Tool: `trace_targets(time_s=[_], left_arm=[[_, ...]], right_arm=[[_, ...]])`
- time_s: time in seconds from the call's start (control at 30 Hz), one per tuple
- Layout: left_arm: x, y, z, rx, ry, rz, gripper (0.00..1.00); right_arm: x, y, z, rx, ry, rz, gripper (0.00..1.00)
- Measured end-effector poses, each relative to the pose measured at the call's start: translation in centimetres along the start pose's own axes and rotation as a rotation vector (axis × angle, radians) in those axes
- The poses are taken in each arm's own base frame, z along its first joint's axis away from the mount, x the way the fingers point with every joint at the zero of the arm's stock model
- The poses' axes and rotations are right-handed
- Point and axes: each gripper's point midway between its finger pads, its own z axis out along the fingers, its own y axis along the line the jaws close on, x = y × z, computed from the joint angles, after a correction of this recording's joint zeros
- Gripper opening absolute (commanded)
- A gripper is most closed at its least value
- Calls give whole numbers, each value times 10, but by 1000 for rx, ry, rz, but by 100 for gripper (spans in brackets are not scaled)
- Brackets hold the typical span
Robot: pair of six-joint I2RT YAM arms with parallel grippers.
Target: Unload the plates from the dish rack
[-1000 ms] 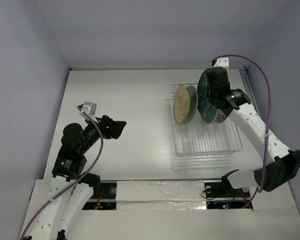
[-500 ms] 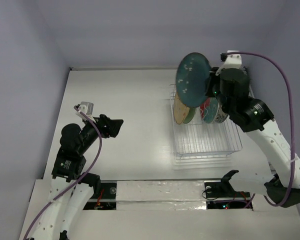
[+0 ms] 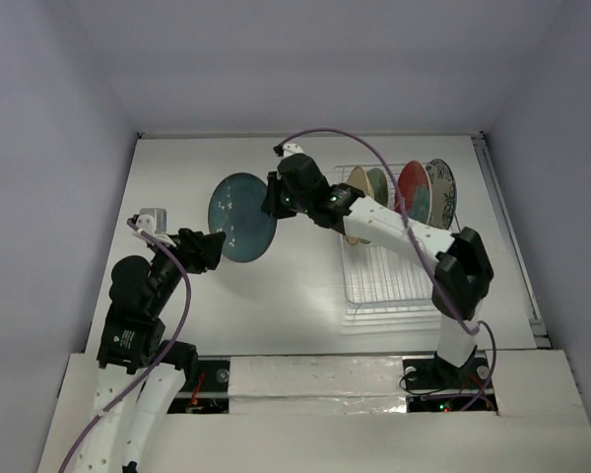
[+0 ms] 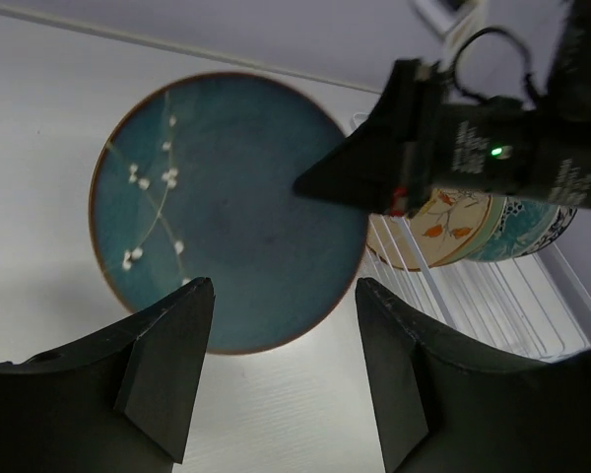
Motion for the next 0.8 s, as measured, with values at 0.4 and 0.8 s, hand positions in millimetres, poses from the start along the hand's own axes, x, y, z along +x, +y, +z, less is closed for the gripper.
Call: trace_targets(time_s=[0.4, 0.8], left_arm=[[1, 1, 0, -6, 5, -1, 56], [2, 1, 0, -4, 7, -2, 56]], right_arm=[[61, -22, 77, 58, 75, 143, 0], [95, -46, 104, 85, 37, 287, 41]])
